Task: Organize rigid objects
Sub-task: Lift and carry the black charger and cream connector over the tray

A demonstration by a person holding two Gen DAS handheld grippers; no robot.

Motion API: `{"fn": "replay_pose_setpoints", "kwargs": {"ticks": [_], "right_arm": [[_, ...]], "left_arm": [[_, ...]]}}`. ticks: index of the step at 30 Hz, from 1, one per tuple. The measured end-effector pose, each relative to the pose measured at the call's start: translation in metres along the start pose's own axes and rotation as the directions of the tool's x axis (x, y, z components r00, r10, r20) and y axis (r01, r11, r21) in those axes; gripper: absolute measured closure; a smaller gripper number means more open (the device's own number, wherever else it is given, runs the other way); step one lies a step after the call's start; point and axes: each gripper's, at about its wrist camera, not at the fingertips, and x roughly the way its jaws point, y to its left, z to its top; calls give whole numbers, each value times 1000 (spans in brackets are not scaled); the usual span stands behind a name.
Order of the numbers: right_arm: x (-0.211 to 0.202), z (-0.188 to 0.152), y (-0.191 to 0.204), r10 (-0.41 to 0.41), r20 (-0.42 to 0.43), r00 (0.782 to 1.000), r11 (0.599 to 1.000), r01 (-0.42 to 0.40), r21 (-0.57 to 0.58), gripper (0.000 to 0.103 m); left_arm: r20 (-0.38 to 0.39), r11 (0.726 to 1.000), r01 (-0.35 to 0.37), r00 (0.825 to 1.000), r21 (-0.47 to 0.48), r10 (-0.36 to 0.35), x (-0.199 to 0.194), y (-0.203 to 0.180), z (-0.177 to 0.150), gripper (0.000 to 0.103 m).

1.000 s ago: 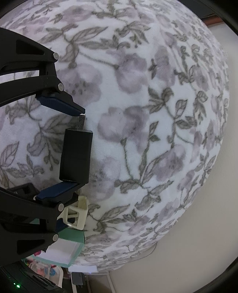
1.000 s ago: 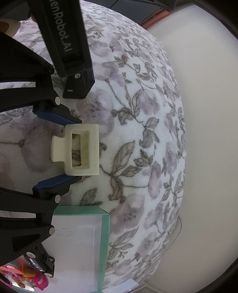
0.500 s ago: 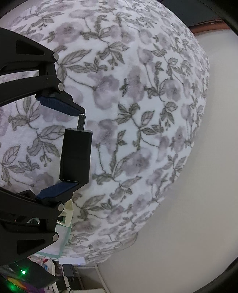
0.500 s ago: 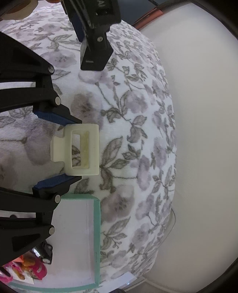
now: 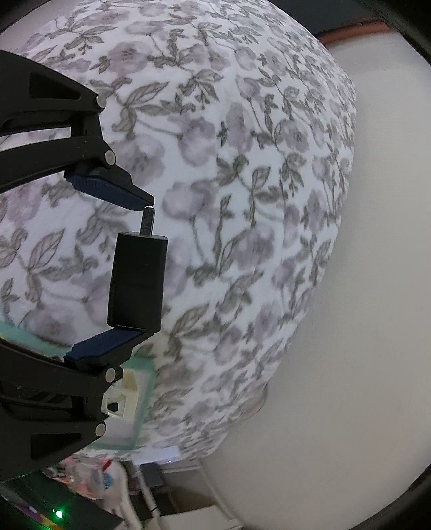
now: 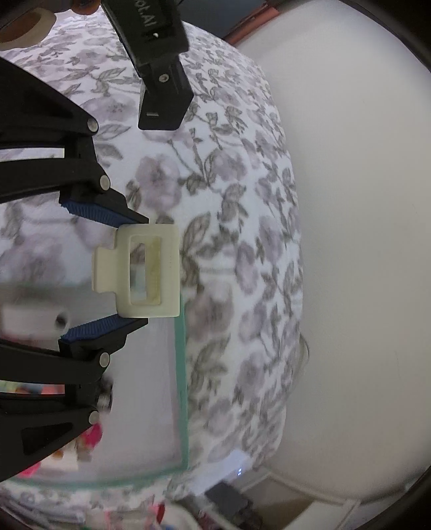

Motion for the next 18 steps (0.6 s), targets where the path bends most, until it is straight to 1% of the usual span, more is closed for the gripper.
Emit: {"fn": "replay_pose_setpoints", "kwargs": {"ticks": [3, 5, 6, 8, 10, 12, 13, 16, 18], "right_arm": [[-18, -9, -23, -31, -3, 1000, 999, 31, 34, 49], [-29, -20, -39, -74, -18, 997, 996, 74, 43, 49], [-37, -28, -49, -98, -21, 995, 994, 99, 48, 49], [-49, -46, -67, -121, -38, 992, 989, 123, 75, 49], [-61, -66, -86, -134, -59, 989, 984, 140, 112, 49], [-70, -82, -96, -149, -74, 986, 981, 157, 111, 49], [-74, -90, -99, -156, -79, 985, 981, 164, 108, 49], [-77, -113, -106, -148, -108, 983, 980, 160, 117, 49], [-74, -124, -107, -138, -134, 981, 981, 154, 118, 49]], "left_arm": [[-13, 998, 38, 999, 48, -38, -7, -20, -13, 32], [-20, 995, 58, 998, 87, -56, -13, -34, -24, 32], [-23, 991, 64, 998, 119, -62, -17, -44, -33, 32], [-33, 983, 73, 997, 169, -68, -21, -59, -51, 32], [-64, 973, 98, 994, 209, -87, -23, -73, -67, 32], [-96, 964, 144, 988, 225, -125, -27, -84, -82, 32], [-102, 961, 152, 986, 233, -132, -29, -87, -89, 32], [-122, 951, 148, 985, 271, -119, -26, -96, -111, 32], [-154, 948, 150, 982, 280, -110, -18, -99, -124, 32]]}}
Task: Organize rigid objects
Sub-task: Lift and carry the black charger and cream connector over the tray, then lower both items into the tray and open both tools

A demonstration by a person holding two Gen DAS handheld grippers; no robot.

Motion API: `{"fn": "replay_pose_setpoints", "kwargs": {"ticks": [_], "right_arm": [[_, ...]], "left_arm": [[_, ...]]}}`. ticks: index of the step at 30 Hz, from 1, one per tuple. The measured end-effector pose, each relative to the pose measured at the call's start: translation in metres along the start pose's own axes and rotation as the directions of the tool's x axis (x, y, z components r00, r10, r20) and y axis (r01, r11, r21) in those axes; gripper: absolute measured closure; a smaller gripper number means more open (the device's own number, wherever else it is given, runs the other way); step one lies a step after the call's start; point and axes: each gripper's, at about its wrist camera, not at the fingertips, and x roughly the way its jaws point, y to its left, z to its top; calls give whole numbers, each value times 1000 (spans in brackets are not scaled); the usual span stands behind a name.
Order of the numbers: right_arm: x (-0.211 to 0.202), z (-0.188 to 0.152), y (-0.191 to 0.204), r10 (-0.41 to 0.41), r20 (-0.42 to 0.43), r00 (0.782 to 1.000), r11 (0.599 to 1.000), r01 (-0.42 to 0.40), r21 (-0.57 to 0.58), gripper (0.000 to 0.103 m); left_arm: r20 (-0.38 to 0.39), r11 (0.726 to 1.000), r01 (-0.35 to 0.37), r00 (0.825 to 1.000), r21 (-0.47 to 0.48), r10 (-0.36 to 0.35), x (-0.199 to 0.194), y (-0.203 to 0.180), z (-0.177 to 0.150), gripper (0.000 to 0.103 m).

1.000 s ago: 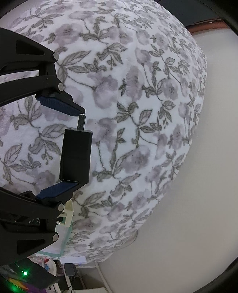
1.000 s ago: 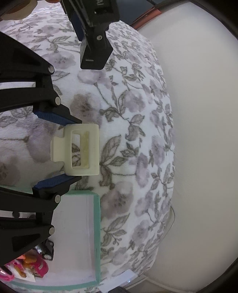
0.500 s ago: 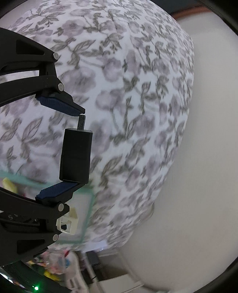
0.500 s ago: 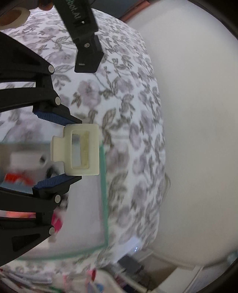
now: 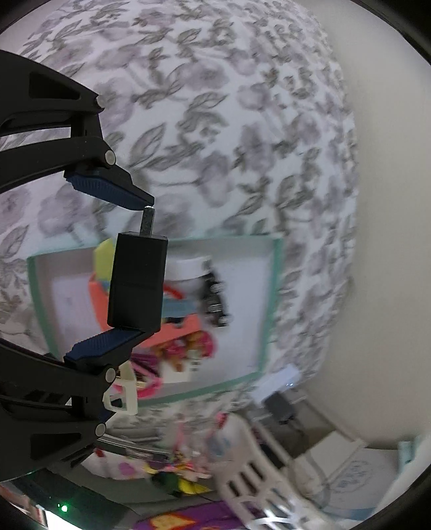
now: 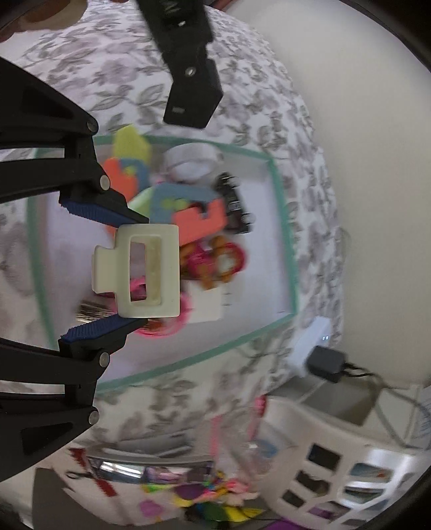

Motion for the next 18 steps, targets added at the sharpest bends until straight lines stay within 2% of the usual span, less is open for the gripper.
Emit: {"fn": "replay_pose_setpoints", "kwargs": {"ticks": [3, 9, 13, 16, 18], "right_arm": [[9, -11, 3, 3, -34, 999, 1000, -4, -23, 49], [16, -24, 4, 20, -62, 998, 1000, -21, -18, 49], [15, -28, 5, 24, -62, 998, 1000, -25, -13, 45], [11, -29, 7, 28, -43, 999, 999, -28, -15, 35], [8, -30, 9, 32, -35, 999, 999, -33, -14, 34]], "left_arm": [[-60, 1000, 17, 998, 5, -16, 18, -4, -15, 32], [-85, 999, 14, 996, 29, -12, 27, -7, -33, 30], [-47, 999, -4, 999, 36, 6, 16, -2, -38, 22], [-15, 998, -55, 998, 39, 55, 8, 5, -43, 12], [-5, 996, -80, 997, 38, 81, 5, 10, -47, 12]]}}
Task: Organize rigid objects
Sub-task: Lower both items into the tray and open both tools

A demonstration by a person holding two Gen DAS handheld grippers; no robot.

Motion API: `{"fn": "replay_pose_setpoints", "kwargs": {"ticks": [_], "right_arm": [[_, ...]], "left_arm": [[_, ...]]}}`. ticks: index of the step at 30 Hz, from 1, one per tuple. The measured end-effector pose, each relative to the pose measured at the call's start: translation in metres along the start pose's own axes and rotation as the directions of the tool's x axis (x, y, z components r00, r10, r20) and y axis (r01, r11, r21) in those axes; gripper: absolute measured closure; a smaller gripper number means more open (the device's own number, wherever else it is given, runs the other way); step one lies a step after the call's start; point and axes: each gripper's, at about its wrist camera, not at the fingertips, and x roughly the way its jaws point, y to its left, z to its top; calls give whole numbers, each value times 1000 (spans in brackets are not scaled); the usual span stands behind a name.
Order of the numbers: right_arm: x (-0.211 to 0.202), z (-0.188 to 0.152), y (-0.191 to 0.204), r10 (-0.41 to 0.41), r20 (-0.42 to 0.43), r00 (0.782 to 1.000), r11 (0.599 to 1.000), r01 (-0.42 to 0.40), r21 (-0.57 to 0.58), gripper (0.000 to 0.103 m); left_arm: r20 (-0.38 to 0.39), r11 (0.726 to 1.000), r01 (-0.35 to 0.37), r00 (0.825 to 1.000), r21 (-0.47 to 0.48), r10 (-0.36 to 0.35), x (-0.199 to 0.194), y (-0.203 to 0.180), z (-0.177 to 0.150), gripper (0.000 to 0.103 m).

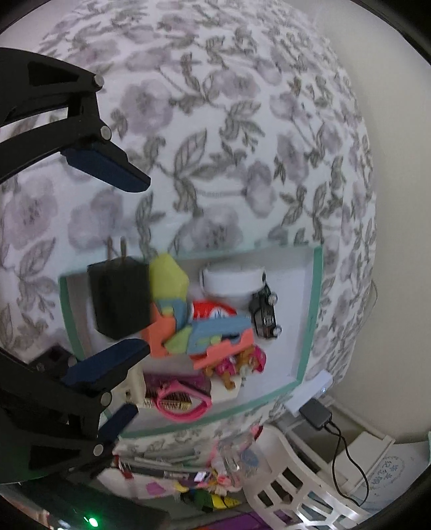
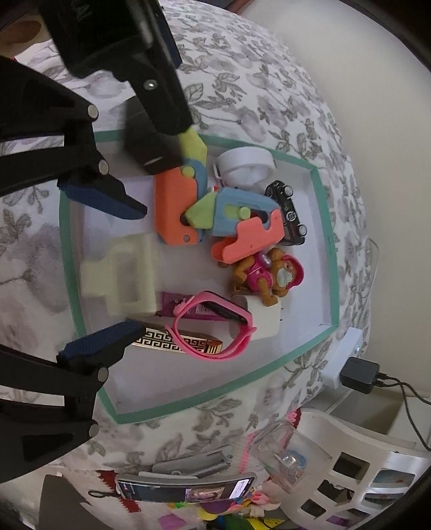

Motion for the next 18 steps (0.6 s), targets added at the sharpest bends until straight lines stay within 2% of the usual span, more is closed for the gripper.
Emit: {"fn": "replay_pose_setpoints", "kwargs": {"ticks": [3, 6, 15, 18], "right_arm": [[-3, -2, 2, 8, 7, 1000, 1000, -8, 8, 34], [-9, -6, 2, 12, 26, 1000, 1000, -13, 16, 22], [-27, -9, 6, 12, 85, 996, 1000, -13, 13, 20], [-32, -9, 9, 13, 99, 995, 1000, -13, -1, 20]], "left_arm": [[2, 1000, -7, 1000, -18, 7, -2, 9, -6, 12], [13, 999, -32, 999, -35, 33, -6, 18, -11, 10], [75, 983, -182, 980, -5, 182, -22, 37, -24, 10], [87, 980, -198, 976, -5, 198, -26, 40, -27, 10]]}}
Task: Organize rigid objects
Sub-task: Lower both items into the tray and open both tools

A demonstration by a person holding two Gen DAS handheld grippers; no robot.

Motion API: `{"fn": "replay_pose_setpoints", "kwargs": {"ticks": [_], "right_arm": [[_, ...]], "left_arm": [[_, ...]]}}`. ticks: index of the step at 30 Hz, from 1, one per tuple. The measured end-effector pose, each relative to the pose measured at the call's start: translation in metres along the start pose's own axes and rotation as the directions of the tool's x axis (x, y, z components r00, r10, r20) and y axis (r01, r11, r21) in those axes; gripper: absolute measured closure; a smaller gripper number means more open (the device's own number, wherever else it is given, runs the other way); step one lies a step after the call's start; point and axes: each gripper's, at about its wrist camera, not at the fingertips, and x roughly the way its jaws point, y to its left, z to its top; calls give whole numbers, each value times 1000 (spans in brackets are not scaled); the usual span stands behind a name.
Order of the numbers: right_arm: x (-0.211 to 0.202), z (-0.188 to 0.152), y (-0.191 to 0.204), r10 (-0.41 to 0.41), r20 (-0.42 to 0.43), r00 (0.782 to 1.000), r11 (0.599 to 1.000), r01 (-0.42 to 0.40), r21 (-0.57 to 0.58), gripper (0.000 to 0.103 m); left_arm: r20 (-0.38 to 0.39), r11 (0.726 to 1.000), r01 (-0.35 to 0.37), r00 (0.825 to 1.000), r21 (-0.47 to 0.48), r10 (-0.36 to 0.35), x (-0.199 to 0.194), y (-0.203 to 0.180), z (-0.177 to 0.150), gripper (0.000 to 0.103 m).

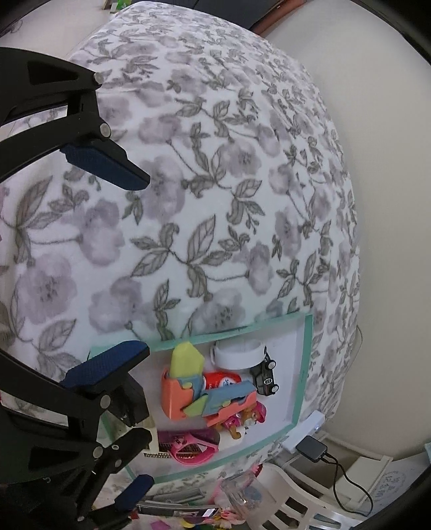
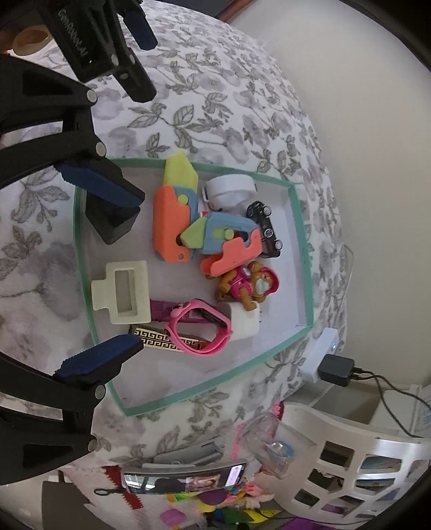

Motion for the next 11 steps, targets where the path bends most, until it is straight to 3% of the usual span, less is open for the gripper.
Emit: {"fn": "replay_pose_setpoints", "kwargs": {"ticks": [11], "right_arm": [[-11, 0, 14, 8, 41, 999, 999, -6, -50, 20]], "left_arm": [[29, 999, -6, 1000, -50, 8, -7, 12, -2, 10]]}}
